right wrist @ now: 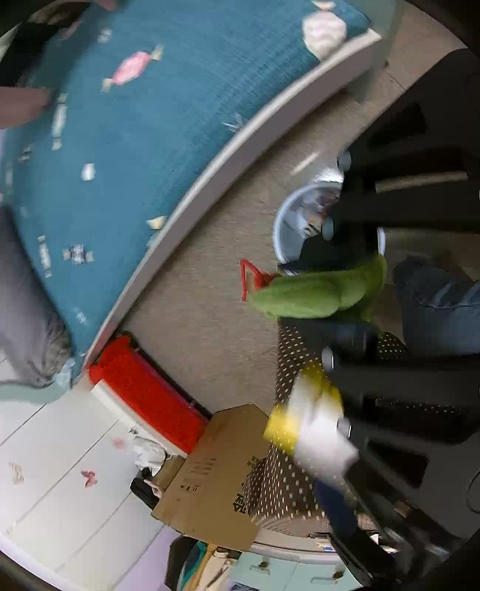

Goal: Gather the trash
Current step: 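Carry the box and green plush to the bin and release both, then move both tools back over the table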

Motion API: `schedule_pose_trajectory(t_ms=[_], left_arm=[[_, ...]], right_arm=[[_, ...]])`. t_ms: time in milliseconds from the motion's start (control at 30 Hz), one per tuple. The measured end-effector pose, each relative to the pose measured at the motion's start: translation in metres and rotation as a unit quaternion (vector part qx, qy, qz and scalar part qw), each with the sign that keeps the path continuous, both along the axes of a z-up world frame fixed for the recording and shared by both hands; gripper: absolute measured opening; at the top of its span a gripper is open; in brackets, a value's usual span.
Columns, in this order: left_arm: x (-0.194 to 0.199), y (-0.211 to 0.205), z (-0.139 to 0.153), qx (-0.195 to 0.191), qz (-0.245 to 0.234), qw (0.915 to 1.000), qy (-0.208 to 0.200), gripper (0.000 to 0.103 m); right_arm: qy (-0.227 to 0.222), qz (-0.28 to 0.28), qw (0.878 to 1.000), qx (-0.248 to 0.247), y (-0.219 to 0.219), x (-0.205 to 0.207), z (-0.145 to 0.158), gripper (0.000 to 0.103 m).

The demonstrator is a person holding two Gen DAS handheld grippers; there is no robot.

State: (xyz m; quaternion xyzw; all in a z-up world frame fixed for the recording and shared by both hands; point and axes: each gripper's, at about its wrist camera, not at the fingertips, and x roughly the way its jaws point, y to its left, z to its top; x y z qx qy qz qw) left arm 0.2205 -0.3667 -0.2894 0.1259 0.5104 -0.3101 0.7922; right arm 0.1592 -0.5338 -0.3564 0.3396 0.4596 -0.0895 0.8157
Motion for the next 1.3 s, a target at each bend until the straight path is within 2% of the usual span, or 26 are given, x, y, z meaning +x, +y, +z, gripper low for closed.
schedule_pose_trajectory(t_ms=[33, 100, 133, 167, 267, 533, 900, 1300], left_arm=[[0.001, 0.001, 0.001, 0.002, 0.005, 0.9999, -0.01, 0.088], [0.003, 0.005, 0.002, -0.001, 0.012, 0.9998, -0.014, 0.088], [0.004, 0.008, 0.003, -0.004, 0.015, 0.9998, -0.014, 0.088], [0.004, 0.011, 0.005, -0.007, 0.018, 0.9997, -0.017, 0.088], [0.001, 0.017, 0.014, -0.01, 0.025, 0.9991, -0.034, 0.088], [-0.015, 0.038, 0.045, -0.034, 0.033, 0.9967, -0.066, 0.088], [-0.051, 0.077, 0.102, -0.072, 0.035, 0.9895, -0.12, 0.09], [-0.077, 0.147, 0.148, -0.109, 0.069, 0.9773, -0.168, 0.092]], right_arm=[[0.0, 0.0, 1.0, 0.0, 0.0, 0.0, 0.0, 0.073], [0.006, -0.013, 0.999, 0.029, -0.004, -0.003, -0.016, 0.076], [0.007, -0.016, 0.999, 0.034, -0.003, -0.004, -0.017, 0.081], [0.007, -0.018, 0.999, 0.034, -0.003, -0.005, -0.017, 0.091], [0.01, -0.022, 1.0, 0.02, 0.001, -0.01, -0.01, 0.097], [-0.003, -0.035, 0.999, -0.02, 0.013, -0.023, 0.028, 0.097], [-0.064, -0.026, 0.996, -0.062, 0.048, -0.038, 0.108, 0.097], [-0.12, 0.024, 0.988, -0.097, 0.113, -0.041, 0.175, 0.097]])
